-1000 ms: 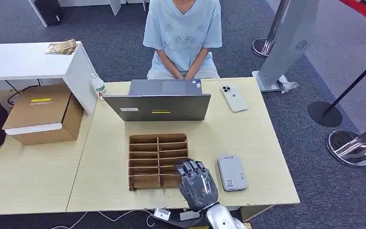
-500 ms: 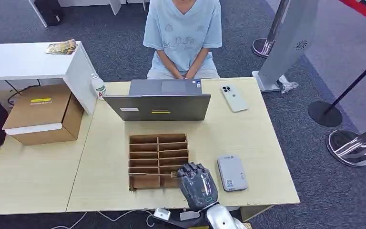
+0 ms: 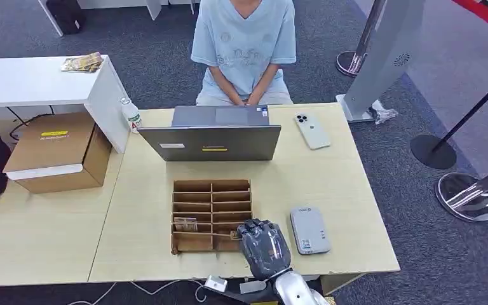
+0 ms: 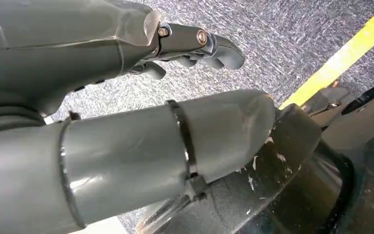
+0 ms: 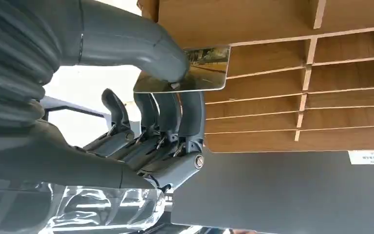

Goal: Pass the card to the sensor for recognition and then transmit it.

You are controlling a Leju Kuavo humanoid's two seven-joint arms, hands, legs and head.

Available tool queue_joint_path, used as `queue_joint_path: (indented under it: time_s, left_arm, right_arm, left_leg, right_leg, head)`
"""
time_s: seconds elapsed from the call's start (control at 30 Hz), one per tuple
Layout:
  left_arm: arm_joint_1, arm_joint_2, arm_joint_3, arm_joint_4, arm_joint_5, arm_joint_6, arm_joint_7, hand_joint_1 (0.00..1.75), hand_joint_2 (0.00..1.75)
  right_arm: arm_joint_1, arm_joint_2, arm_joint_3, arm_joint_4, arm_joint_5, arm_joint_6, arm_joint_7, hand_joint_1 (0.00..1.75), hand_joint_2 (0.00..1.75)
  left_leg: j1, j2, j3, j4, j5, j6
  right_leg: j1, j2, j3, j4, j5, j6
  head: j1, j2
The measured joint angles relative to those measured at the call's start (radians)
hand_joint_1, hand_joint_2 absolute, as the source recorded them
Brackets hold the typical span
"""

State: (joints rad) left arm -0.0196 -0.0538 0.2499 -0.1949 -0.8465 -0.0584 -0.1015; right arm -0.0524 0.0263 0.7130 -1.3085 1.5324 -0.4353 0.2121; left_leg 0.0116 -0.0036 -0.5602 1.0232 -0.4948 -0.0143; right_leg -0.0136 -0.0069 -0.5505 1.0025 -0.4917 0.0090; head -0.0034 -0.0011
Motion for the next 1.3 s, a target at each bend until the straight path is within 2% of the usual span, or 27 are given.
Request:
queue_joint_path:
  time_s: [0.17, 0.43, 1.3]
  left_arm:
    - [0.000, 0.000, 0.000, 0.000, 0.000, 0.000, 0.000, 0.00, 0.00]
    - [0.000, 0.000, 0.000, 0.000, -0.003, 0.000, 0.000, 0.00, 0.00]
    - [0.000, 0.000, 0.000, 0.000, -0.014, 0.000, -0.006, 0.00, 0.00]
  right_arm:
    - [0.000, 0.003, 0.000, 0.000, 0.000, 0.000, 0.000, 1.50, 1.75]
    - [0.000, 0.006, 0.000, 0.000, 0.000, -0.009, -0.003, 1.75, 1.75]
    - [0.003, 0.008, -0.008, 0.005, 0.000, -0.037, -0.020, 1.75, 1.75]
  left_leg:
    - [0.000, 0.000, 0.000, 0.000, 0.000, 0.000]
    - [0.000, 0.000, 0.000, 0.000, 0.000, 0.000]
    - [0.000, 0.000, 0.000, 0.000, 0.000, 0.000]
  right_leg:
    - [0.000, 0.000, 0.000, 0.000, 0.000, 0.000]
    - [0.000, 0.000, 0.000, 0.000, 0.000, 0.000]
    - [0.000, 0.000, 0.000, 0.000, 0.000, 0.000]
  head:
    - [0.000, 0.000]
    - [0.000, 0.000]
    - [0.000, 0.000]
